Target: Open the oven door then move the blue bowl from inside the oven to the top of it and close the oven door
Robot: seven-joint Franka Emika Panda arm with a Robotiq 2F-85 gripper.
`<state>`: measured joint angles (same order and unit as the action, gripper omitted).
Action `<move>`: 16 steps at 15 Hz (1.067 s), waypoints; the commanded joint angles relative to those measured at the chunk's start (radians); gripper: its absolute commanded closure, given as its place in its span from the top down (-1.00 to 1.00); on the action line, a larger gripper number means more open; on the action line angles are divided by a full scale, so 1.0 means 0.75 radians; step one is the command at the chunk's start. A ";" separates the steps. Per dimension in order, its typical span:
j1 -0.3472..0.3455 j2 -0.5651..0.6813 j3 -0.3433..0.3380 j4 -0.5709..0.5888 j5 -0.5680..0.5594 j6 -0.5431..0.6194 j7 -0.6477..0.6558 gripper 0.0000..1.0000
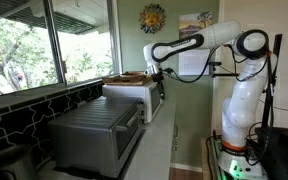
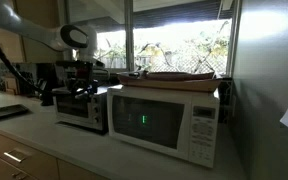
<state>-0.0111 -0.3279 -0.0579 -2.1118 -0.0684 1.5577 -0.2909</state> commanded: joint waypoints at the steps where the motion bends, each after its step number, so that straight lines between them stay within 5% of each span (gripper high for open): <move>1: 0.006 0.001 -0.005 0.003 -0.001 -0.004 0.002 1.00; 5: 0.029 -0.010 0.017 0.012 0.226 -0.027 0.147 1.00; 8: 0.035 -0.017 0.074 0.010 0.394 0.004 0.413 1.00; 16: 0.016 -0.040 0.203 -0.075 0.506 0.237 1.009 1.00</move>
<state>0.0135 -0.3314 0.0746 -2.1136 0.2749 1.6630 0.3360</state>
